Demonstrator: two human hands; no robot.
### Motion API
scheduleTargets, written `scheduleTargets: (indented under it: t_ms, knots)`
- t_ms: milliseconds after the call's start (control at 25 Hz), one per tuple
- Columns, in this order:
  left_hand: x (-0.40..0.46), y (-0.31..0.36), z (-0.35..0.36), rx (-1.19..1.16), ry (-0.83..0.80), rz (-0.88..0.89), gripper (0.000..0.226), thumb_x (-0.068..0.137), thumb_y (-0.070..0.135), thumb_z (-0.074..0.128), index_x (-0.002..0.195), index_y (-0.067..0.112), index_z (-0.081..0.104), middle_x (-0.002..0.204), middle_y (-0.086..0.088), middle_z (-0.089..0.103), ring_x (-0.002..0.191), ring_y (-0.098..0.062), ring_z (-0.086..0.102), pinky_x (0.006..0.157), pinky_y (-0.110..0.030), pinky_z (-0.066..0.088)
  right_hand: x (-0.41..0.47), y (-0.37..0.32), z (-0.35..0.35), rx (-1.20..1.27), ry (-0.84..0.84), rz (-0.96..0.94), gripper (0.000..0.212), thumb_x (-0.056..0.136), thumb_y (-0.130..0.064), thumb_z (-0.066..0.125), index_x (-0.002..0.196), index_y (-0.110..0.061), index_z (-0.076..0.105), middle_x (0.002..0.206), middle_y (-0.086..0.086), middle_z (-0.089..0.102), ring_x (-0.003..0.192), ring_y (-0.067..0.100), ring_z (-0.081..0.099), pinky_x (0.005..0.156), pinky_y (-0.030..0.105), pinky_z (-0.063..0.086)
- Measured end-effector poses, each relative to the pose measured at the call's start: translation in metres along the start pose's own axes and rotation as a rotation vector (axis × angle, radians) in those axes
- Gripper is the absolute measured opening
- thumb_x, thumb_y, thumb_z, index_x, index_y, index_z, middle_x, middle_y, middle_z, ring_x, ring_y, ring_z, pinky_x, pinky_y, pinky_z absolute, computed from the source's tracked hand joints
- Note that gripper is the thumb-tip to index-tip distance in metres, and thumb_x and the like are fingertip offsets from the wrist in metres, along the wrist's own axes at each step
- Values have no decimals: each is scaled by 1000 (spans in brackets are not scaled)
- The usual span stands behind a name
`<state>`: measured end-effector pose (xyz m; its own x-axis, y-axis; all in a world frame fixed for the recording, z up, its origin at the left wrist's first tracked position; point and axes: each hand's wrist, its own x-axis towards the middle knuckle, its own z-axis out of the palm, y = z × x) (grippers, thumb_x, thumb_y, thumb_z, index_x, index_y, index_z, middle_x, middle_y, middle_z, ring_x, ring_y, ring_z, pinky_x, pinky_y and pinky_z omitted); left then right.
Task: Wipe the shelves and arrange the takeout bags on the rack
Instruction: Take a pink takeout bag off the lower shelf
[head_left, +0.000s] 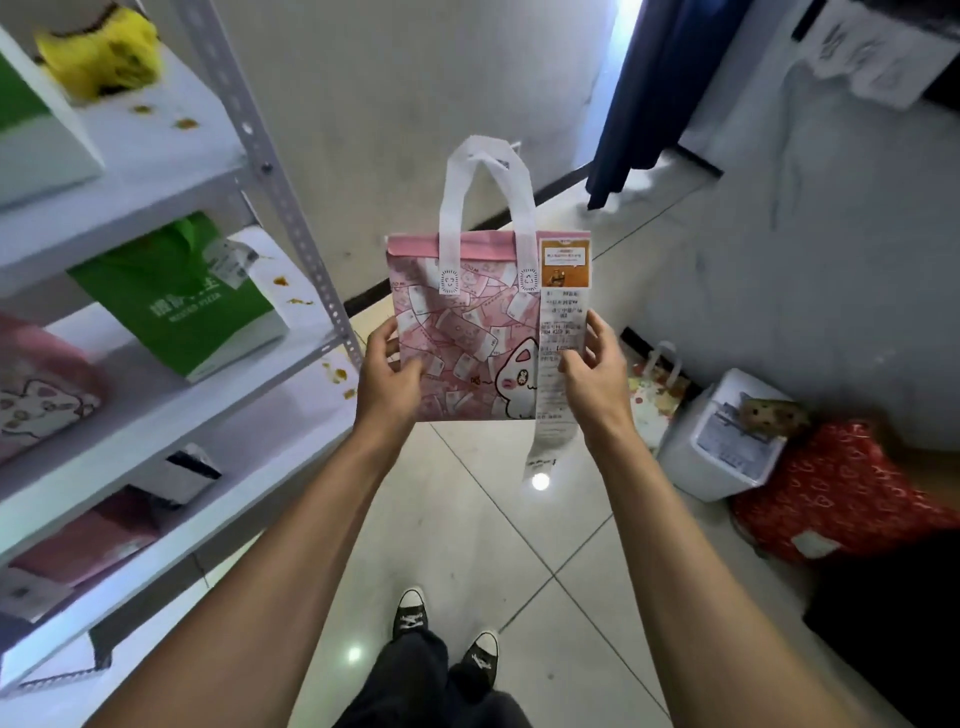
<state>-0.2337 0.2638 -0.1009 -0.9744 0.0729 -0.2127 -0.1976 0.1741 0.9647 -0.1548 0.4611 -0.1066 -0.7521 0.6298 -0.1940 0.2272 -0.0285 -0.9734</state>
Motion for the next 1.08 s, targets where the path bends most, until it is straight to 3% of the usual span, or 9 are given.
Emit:
scheduleTargets:
  t_ms: [160, 280, 400, 560, 760, 920, 1000, 1080]
  knots:
    - [-2, 52, 41, -19, -109, 92, 45, 101, 19, 55, 145, 24, 45, 122, 5, 58, 97, -2, 62, 61, -17, 57, 5, -38, -50, 62, 99, -39, 56, 98, -4, 49, 149, -26, 43, 112, -17, 63, 89, -15, 66, 60, 13, 55]
    - [1, 85, 77, -46, -200, 141, 45, 102, 22, 54, 146, 26, 44, 128, 3, 57, 104, -12, 66, 69, -28, 62, 15, -60, -83, 87, 184, -81, 53, 98, -7, 51, 146, -29, 45, 112, -22, 63, 91, -17, 64, 60, 13, 55]
    - [7, 114, 120, -78, -284, 146, 42, 103, 22, 53, 144, 28, 45, 127, 2, 58, 110, -21, 66, 78, -43, 63, 31, -78, -117, 108, 277, -103, 52, 98, -6, 51, 146, -27, 46, 114, -19, 64, 94, -13, 65, 75, 21, 59]
    - [26, 150, 179, -99, -416, 173, 43, 103, 27, 55, 144, 28, 44, 124, 4, 57, 114, -22, 63, 81, -49, 62, 62, -105, -156, 114, 391, -134, 54, 100, -6, 50, 149, -26, 43, 119, -15, 63, 92, -12, 66, 66, 16, 58]
    - [65, 202, 246, -122, -536, 259, 44, 104, 24, 53, 146, 28, 42, 124, 6, 56, 114, -17, 60, 84, -42, 62, 111, -146, -192, 111, 517, -181, 57, 100, -6, 51, 151, -29, 40, 130, -7, 62, 110, 8, 64, 93, 40, 57]
    - [105, 242, 294, -148, -619, 329, 43, 105, 19, 49, 145, 31, 42, 118, 14, 57, 107, -10, 61, 65, -25, 61, 156, -180, -210, 124, 594, -236, 58, 99, -4, 51, 150, -32, 41, 126, -5, 66, 109, 12, 67, 83, 33, 59]
    - [124, 258, 318, -122, -644, 369, 42, 105, 20, 49, 144, 33, 42, 127, 4, 55, 111, -14, 59, 63, -22, 60, 174, -193, -219, 114, 634, -258, 57, 99, -6, 52, 148, -34, 43, 120, -9, 67, 101, 5, 69, 72, 24, 57]
    - [141, 272, 342, -102, -660, 391, 43, 104, 20, 49, 142, 36, 44, 133, -2, 51, 114, -16, 58, 62, -20, 58, 193, -204, -231, 119, 667, -276, 56, 99, -5, 52, 148, -32, 44, 116, -12, 67, 97, -1, 68, 72, 22, 55]
